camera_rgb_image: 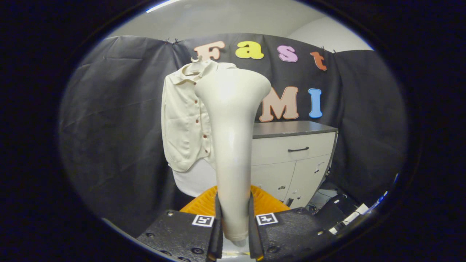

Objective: Iron the clothes twice with a garment steamer, once on the left side and once on the right side.

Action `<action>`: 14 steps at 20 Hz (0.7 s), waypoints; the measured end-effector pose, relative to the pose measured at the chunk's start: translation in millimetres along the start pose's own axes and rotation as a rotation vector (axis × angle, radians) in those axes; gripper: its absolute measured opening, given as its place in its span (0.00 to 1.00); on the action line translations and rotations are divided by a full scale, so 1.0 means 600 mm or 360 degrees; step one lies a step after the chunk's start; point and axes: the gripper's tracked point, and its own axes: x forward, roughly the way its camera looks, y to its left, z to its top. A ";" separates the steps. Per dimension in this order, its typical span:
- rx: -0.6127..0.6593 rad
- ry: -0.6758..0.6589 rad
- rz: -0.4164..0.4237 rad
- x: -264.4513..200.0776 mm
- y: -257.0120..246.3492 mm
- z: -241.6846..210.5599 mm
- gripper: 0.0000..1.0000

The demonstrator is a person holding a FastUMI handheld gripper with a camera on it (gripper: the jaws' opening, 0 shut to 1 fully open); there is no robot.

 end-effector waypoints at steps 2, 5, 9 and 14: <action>0.0013 0.0006 0.0003 -0.001 0.007 -0.004 0.28; 0.0030 0.0018 0.0001 0.002 0.014 -0.007 0.28; 0.0040 0.0032 0.0002 0.010 0.024 -0.008 0.28; 0.0024 0.0039 0.0012 0.020 0.039 -0.006 0.28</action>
